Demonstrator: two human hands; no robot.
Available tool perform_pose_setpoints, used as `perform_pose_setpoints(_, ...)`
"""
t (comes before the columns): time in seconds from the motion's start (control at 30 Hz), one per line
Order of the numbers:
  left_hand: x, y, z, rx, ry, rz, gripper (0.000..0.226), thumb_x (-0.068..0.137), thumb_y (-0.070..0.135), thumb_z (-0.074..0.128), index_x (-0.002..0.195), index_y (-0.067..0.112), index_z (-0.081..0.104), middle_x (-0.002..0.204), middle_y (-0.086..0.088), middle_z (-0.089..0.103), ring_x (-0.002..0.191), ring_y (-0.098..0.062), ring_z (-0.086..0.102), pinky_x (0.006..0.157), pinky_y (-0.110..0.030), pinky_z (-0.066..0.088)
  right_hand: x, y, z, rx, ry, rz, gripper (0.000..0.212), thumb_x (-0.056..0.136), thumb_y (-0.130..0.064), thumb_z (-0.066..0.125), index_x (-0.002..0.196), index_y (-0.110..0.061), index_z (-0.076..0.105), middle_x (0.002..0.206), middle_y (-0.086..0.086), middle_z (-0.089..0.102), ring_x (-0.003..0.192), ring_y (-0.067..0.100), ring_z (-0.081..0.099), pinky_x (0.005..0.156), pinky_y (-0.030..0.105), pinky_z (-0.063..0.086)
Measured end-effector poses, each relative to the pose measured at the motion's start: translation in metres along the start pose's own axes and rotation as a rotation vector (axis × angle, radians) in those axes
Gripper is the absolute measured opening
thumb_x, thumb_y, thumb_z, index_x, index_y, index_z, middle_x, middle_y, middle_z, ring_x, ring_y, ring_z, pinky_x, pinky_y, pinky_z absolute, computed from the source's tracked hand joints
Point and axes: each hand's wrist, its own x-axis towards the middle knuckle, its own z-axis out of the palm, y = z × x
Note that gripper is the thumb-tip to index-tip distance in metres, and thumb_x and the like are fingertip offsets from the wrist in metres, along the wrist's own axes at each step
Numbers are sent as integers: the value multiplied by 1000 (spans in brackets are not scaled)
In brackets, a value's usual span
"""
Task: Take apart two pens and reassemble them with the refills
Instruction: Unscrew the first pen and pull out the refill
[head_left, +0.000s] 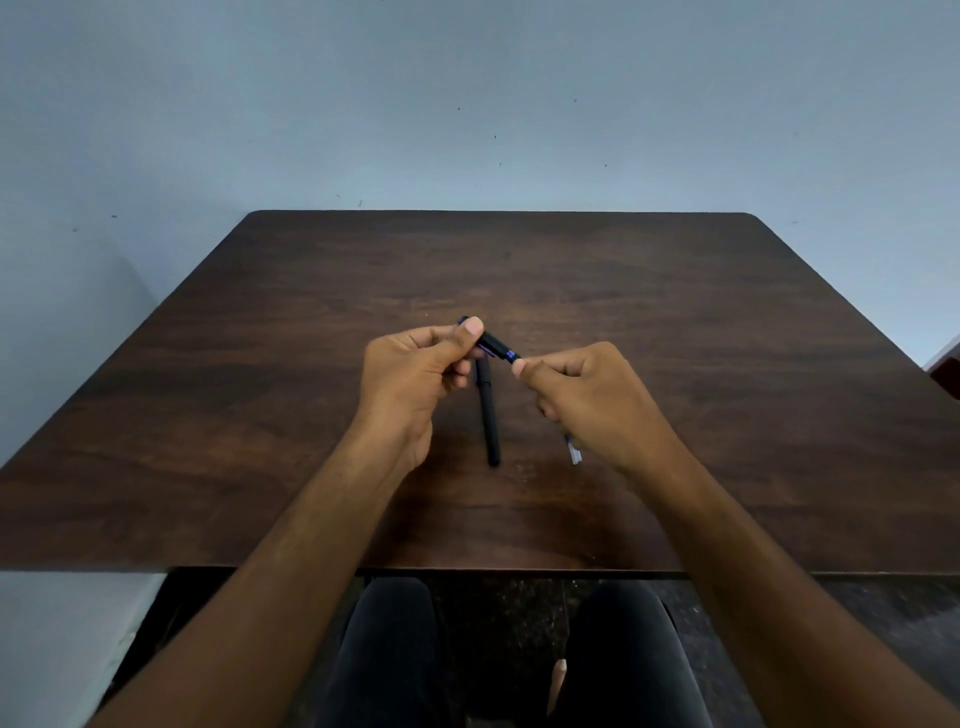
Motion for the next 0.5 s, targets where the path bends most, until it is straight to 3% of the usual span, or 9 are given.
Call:
perform_pose_setpoints(0.13, 13, 8, -26, 107, 99, 9, 17, 83, 20, 77, 84, 3, 77, 66, -1, 69, 57, -7, 52, 53, -20, 44, -1, 2, 0, 16, -6, 68, 44, 94, -23, 63, 51, -19, 69, 47, -1, 51, 42, 13, 39, 48, 26, 36)
perform_pose_setpoints(0.23, 20, 9, -41, 448, 62, -2, 16, 79, 26, 81, 74, 11, 79, 59, 4, 67, 58, -9, 51, 54, -21, 45, 0, 6, 1, 30, -14, 95, 39, 90, -10, 59, 53, -8, 66, 45, -8, 56, 42, 13, 38, 47, 25, 33)
perform_pose_setpoints(0.33, 25, 6, -46, 705, 29, -38, 18, 73, 31, 85, 71, 15, 79, 66, 4, 74, 61, -7, 60, 63, -25, 46, 1, 8, 4, 20, -9, 105, 33, 89, -6, 56, 59, -5, 70, 48, -12, 65, 47, 19, 43, 52, 31, 38)
perform_pose_setpoints(0.43, 29, 4, -44, 874, 39, -19, 16, 71, 34, 87, 77, 21, 79, 67, 5, 74, 64, -3, 63, 61, -21, 45, 3, 10, 7, 33, -5, 108, 29, 91, -7, 58, 67, -7, 75, 53, 2, 67, 55, 25, 48, 58, 38, 42)
perform_pose_setpoints(0.5, 31, 3, -42, 899, 50, 23, 22, 68, 32, 89, 84, 22, 78, 72, 5, 74, 67, -3, 66, 63, -19, 49, 4, 12, 9, 24, -12, 99, 27, 94, -10, 61, 73, -10, 77, 64, 17, 70, 54, 24, 51, 58, 35, 44)
